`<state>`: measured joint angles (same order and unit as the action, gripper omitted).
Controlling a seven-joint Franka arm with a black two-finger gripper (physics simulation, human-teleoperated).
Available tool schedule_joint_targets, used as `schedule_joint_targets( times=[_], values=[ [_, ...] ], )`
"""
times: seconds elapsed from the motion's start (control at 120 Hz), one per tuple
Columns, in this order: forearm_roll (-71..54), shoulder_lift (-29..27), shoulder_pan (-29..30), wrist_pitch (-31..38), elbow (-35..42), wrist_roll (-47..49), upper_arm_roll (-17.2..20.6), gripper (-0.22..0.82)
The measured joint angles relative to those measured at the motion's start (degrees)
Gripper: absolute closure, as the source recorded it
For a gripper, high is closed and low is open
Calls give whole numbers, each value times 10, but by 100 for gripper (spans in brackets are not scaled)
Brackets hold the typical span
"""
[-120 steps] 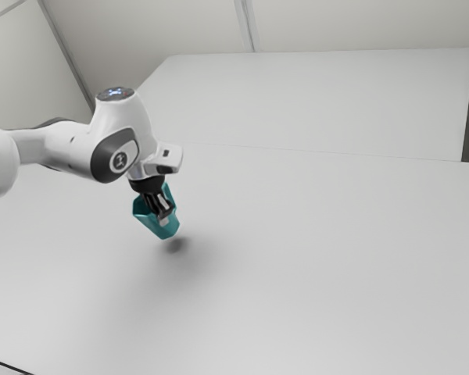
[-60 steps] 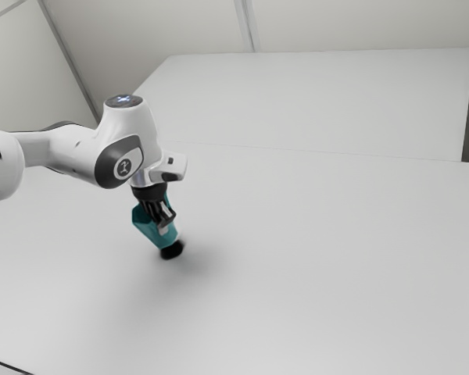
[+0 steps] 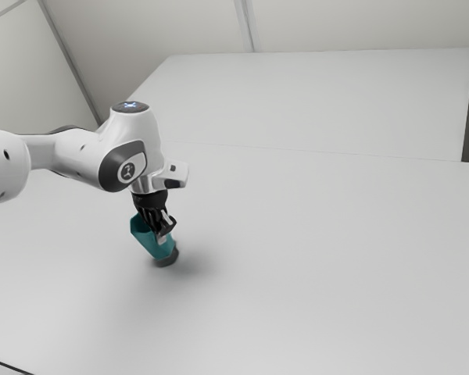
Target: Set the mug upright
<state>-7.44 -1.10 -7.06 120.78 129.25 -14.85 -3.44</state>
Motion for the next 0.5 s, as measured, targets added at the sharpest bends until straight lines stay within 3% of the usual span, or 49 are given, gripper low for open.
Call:
schedule_joint_targets(
  times=[0.5],
  values=[
    [8,-5,1,-3,1,4,0,37]
  ],
)
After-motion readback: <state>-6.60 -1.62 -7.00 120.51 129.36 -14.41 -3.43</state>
